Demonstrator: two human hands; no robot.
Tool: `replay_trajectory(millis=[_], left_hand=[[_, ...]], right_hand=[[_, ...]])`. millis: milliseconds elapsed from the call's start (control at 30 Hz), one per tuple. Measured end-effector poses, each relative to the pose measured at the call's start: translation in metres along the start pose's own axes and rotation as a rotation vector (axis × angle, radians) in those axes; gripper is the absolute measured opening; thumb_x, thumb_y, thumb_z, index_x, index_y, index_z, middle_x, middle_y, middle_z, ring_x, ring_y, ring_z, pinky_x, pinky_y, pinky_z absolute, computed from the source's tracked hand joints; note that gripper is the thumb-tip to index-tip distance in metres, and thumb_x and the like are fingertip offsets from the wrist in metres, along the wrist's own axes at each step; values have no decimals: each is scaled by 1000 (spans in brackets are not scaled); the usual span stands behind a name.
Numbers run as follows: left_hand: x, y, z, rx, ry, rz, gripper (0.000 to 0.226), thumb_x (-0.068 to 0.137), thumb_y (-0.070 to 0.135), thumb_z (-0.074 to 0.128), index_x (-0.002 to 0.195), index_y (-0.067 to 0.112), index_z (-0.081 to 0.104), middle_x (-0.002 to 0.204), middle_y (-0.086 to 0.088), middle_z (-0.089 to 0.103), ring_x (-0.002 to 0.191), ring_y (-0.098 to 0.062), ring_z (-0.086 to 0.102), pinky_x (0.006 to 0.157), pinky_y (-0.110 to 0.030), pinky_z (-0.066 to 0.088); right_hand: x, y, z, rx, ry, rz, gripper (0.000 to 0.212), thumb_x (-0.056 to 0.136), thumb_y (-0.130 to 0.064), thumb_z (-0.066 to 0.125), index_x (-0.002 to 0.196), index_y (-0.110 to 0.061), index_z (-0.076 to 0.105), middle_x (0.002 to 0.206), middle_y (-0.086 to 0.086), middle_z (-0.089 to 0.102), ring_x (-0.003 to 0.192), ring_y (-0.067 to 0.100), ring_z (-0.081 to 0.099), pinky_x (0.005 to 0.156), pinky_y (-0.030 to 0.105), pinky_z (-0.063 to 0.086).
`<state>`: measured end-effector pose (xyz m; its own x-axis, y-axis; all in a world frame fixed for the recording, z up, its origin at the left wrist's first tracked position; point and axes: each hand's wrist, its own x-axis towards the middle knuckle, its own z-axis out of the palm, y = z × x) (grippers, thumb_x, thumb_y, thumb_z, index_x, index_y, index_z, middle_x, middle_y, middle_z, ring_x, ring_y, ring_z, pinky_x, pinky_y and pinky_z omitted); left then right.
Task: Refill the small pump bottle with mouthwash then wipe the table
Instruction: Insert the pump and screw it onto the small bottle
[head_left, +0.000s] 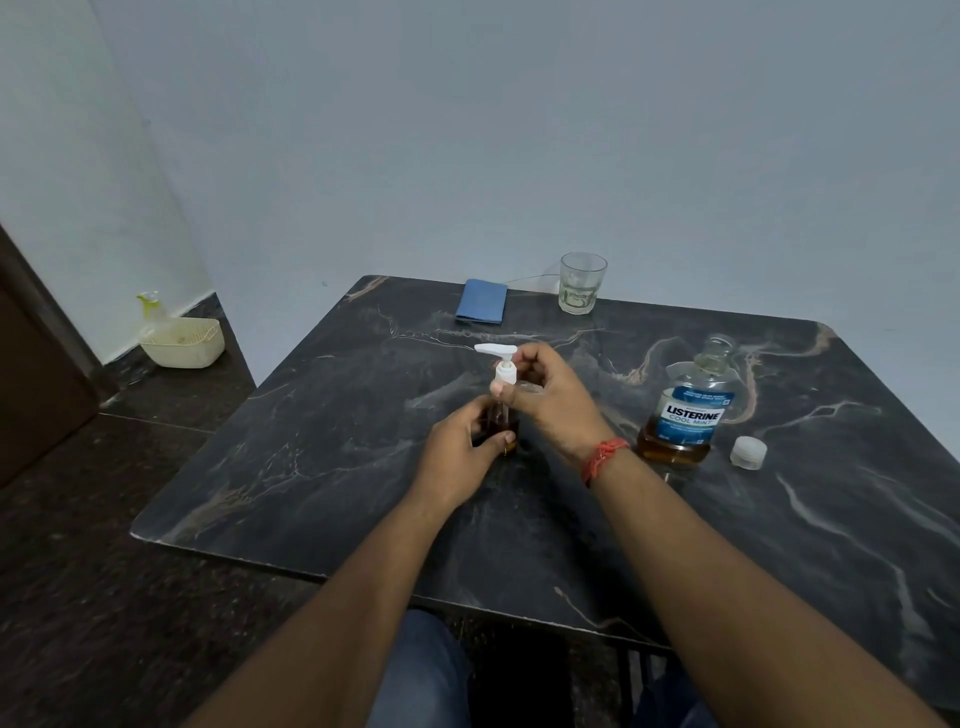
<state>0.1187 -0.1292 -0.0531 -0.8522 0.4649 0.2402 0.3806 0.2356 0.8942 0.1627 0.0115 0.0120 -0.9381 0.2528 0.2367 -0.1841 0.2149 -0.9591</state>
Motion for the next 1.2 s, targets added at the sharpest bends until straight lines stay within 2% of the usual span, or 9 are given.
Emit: replay_trajectory(millis=[67, 167, 367, 567, 767, 900, 1067, 1200], left_hand=[[0, 0, 0, -15, 2, -2, 45, 88, 14, 76, 128, 28, 63, 112, 16, 72, 106, 4, 66, 99, -27, 51], [0, 0, 0, -15, 0, -10, 48, 88, 14, 76, 131, 30, 62, 111, 18, 72, 105, 6, 66, 96, -22, 50], [1, 1, 1, 4, 5, -1, 46, 87, 14, 76, 129, 25, 63, 113, 12, 73, 106, 0, 67, 100, -31, 52], [1, 2, 2, 9, 26, -7, 47, 86, 14, 78, 129, 24, 63, 112, 12, 74, 104, 2, 67, 98, -31, 54], [0, 5, 2, 1, 21, -1, 45, 85, 10, 78, 127, 23, 65, 111, 12, 74, 105, 1, 67, 98, -30, 54], [0, 6, 2, 23, 27, -12, 45, 86, 10, 77, 126, 26, 64, 110, 15, 72, 103, 5, 65, 95, -23, 54], [-1, 7, 1, 25, 24, -18, 45, 86, 6, 76, 126, 21, 64, 110, 11, 72, 103, 2, 66, 93, -22, 53], [0, 6, 1, 15, 16, -14, 43, 85, 3, 75, 124, 20, 66, 108, 12, 73, 102, 4, 67, 91, -20, 53]], right_hand=[[1, 0, -4, 8, -31, 2, 30, 92, -10, 65, 122, -13, 62, 121, 6, 65, 114, 15, 60, 94, 28, 50], [1, -3, -5, -37, -26, -9, 24, 94, -9, 60, 116, -11, 68, 115, 2, 70, 104, 6, 64, 84, 16, 50], [0, -3, 4, -71, 96, 16, 15, 90, -9, 66, 100, -20, 69, 103, 0, 70, 99, 16, 65, 90, 37, 54], [-3, -4, 12, -108, 166, 24, 12, 90, -10, 66, 101, -14, 67, 104, 5, 68, 100, 21, 64, 92, 44, 53], [-4, -3, 21, -137, 252, 24, 14, 89, -10, 66, 95, -22, 64, 105, 5, 64, 98, 22, 63, 90, 45, 53], [-5, -2, 27, -126, 317, 12, 15, 87, -9, 67, 92, -23, 64, 100, -3, 60, 95, 16, 60, 86, 39, 55], [-5, 0, 33, -169, 360, -12, 13, 87, -8, 67, 91, -20, 63, 98, -10, 55, 94, 7, 57, 79, 18, 46], [-10, 1, 32, -196, 343, -41, 14, 89, -9, 67, 100, -17, 67, 102, -9, 54, 93, 4, 55, 78, 9, 42]])
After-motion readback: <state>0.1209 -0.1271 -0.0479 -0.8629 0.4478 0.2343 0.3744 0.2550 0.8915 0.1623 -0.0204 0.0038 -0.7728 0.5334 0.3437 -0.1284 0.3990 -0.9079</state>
